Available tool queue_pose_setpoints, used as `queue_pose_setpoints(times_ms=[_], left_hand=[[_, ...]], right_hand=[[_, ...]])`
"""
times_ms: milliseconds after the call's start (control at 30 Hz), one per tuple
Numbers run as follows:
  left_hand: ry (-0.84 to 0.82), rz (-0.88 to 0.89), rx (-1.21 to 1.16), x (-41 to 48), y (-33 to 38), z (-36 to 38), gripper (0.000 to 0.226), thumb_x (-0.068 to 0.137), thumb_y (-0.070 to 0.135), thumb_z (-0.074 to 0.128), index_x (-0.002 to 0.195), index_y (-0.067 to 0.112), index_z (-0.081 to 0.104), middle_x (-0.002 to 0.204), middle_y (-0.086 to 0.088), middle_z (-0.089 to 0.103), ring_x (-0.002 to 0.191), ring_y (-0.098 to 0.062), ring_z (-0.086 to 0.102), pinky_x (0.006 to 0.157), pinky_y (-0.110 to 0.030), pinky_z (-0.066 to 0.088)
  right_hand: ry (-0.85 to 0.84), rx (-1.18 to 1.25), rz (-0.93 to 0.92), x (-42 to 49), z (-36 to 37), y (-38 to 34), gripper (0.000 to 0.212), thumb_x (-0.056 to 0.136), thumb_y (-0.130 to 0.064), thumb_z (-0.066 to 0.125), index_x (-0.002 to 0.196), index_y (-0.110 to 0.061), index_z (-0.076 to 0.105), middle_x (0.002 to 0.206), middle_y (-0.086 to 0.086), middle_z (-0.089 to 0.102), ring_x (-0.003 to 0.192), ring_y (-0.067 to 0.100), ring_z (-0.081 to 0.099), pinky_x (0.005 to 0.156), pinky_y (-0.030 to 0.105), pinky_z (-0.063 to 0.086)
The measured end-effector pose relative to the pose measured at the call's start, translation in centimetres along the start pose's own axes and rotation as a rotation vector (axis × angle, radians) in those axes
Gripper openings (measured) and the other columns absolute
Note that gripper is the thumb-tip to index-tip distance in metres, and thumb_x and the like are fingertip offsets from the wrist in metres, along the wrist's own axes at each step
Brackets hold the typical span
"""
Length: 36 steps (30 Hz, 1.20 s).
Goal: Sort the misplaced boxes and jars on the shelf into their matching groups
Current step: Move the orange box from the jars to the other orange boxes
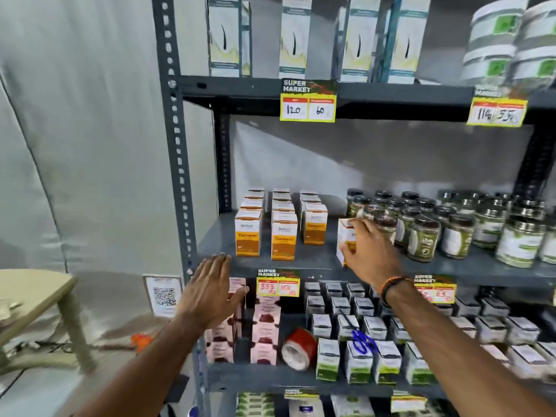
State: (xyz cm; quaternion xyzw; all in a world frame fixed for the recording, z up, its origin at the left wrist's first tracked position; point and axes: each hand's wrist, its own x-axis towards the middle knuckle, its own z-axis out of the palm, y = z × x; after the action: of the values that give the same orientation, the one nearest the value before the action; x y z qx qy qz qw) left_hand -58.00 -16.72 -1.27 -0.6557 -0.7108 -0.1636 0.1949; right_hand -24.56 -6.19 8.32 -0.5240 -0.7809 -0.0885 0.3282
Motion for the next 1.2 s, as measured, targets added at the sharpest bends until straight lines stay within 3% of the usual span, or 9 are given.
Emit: queue_pose_setpoints(times_ms=[367, 467, 533, 600, 767, 933, 1067, 1200], left_hand=[[0.002, 0.011, -0.015, 0.7, 0.2, 0.2, 0.093, 0.095, 0.074, 0.024, 0.159, 0.007, 0.022, 0.166, -0.014, 0.026, 0.153, -0.027, 0.021, 0.126, -0.046, 0.017], [0.004, 0.007, -0.013, 0.7, -0.1, 0.5, 0.095, 0.094, 0.076, 0.018, 0.160, 0.008, 0.020, 0.167, -0.013, 0.025, 0.154, -0.026, 0.020, 0.127, -0.045, 0.015], [0.010, 0.012, -0.008, 0.7, -0.3, 0.7, 0.096, 0.093, 0.077, 0.014, 0.160, 0.008, 0.020, 0.167, -0.013, 0.025, 0.154, -0.026, 0.019, 0.127, -0.045, 0.013], [0.018, 0.008, -0.005, 0.7, -0.3, 1.0, 0.098, 0.092, 0.078, 0.010, 0.160, 0.008, 0.022, 0.166, -0.013, 0.026, 0.154, -0.026, 0.020, 0.127, -0.045, 0.013], [0.034, -0.035, -0.013, 1.1, 0.3, 1.4, 0.098, 0.092, 0.079, 0.012, 0.158, 0.007, 0.028, 0.163, -0.014, 0.033, 0.152, -0.029, 0.026, 0.126, -0.047, 0.014], [0.064, -0.050, -0.032, 1.4, 0.4, 1.4, 0.091, 0.095, 0.077, 0.022, 0.150, 0.006, 0.040, 0.153, -0.015, 0.048, 0.142, -0.031, 0.042, 0.122, -0.050, 0.028], [0.058, -0.050, -0.023, 1.3, 0.4, 1.5, 0.090, 0.095, 0.076, 0.024, 0.150, 0.006, 0.040, 0.153, -0.015, 0.047, 0.142, -0.031, 0.042, 0.122, -0.050, 0.028], [0.080, -0.048, -0.019, 1.2, 0.4, 1.6, 0.091, 0.095, 0.076, 0.020, 0.149, 0.005, 0.040, 0.151, -0.015, 0.048, 0.141, -0.032, 0.041, 0.121, -0.048, 0.026]], right_hand=[[0.108, 0.133, -0.014, 1.2, 2.4, -3.7, 0.043, 0.094, -0.036, 0.069, 0.134, -0.024, 0.061, 0.139, -0.006, 0.059, 0.109, 0.023, 0.067, 0.079, 0.037, 0.060], [0.115, 0.177, 0.024, 0.9, 3.2, -3.2, 0.068, 0.089, -0.045, 0.075, 0.148, -0.022, 0.049, 0.150, 0.002, 0.050, 0.118, 0.027, 0.064, 0.084, 0.042, 0.061], [0.082, 0.235, 0.123, 0.5, 3.8, -2.1, 0.097, 0.080, -0.051, 0.082, 0.158, -0.020, 0.034, 0.158, 0.008, 0.042, 0.133, 0.028, 0.053, 0.101, 0.045, 0.052], [-0.031, 0.331, 0.184, 0.2, 4.3, -1.1, 0.107, 0.074, -0.046, 0.090, 0.159, -0.018, 0.031, 0.156, 0.007, 0.046, 0.139, 0.027, 0.049, 0.111, 0.042, 0.043], [-0.166, 0.391, 0.181, 0.7, 5.5, -0.8, 0.066, 0.079, -0.032, 0.089, 0.133, -0.017, 0.054, 0.123, 0.003, 0.071, 0.110, 0.022, 0.069, 0.093, 0.036, 0.056], [-0.140, 0.380, 0.178, 1.0, 6.6, -1.8, 0.058, 0.082, -0.035, 0.087, 0.128, -0.015, 0.058, 0.117, 0.001, 0.074, 0.103, 0.020, 0.071, 0.088, 0.029, 0.055], [-0.147, 0.399, 0.198, 1.0, 6.9, -1.7, 0.055, 0.081, -0.037, 0.087, 0.124, -0.018, 0.061, 0.113, -0.001, 0.075, 0.100, 0.019, 0.072, 0.083, 0.025, 0.051], [-0.184, 0.396, 0.198, 1.2, 6.8, -2.1, 0.047, 0.081, -0.045, 0.084, 0.115, -0.022, 0.062, 0.104, -0.007, 0.074, 0.096, 0.017, 0.072, 0.080, 0.028, 0.054]])
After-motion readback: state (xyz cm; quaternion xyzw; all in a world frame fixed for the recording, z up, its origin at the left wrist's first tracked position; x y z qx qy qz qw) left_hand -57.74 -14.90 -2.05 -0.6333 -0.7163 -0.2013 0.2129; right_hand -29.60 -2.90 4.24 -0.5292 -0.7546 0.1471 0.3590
